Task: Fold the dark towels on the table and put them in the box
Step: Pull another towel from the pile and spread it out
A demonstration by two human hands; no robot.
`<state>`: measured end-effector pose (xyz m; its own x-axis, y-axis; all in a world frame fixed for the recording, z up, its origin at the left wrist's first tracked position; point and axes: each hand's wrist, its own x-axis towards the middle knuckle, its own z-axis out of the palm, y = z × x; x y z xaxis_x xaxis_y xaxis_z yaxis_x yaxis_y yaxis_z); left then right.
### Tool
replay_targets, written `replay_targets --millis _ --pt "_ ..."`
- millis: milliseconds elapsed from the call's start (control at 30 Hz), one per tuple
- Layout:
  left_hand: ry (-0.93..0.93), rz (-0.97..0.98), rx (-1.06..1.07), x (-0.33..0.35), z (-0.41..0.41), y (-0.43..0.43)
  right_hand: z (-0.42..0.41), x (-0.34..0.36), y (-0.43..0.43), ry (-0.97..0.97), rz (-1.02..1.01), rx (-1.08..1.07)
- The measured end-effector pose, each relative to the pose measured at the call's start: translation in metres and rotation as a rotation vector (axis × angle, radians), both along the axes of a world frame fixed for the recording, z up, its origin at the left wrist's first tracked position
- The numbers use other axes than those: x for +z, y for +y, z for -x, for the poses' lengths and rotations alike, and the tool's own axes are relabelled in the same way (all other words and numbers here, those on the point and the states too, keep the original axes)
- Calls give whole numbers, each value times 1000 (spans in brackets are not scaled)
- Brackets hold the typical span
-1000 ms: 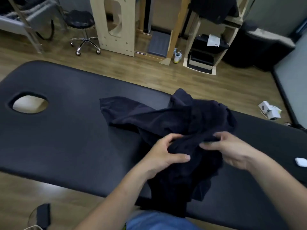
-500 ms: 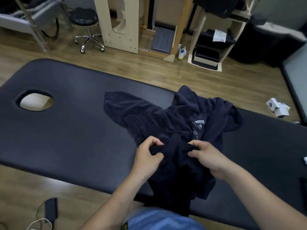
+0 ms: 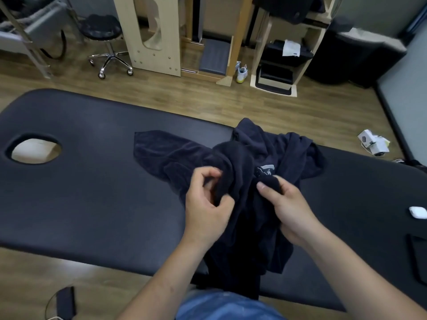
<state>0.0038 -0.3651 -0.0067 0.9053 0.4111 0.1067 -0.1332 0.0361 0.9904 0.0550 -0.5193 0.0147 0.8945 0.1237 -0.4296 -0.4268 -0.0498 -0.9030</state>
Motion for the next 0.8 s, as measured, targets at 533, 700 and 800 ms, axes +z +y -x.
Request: replay_targets --millis 533,700,800 --pt "180 -44 -37 39 -17 -27 -4 31 13 -434 249 -34" --pt "259 -102 -68 38 -20 -20 2 31 11 -441 364 0" --pt "208 -119 -85 44 -18 -19 3 32 10 -472 412 54"
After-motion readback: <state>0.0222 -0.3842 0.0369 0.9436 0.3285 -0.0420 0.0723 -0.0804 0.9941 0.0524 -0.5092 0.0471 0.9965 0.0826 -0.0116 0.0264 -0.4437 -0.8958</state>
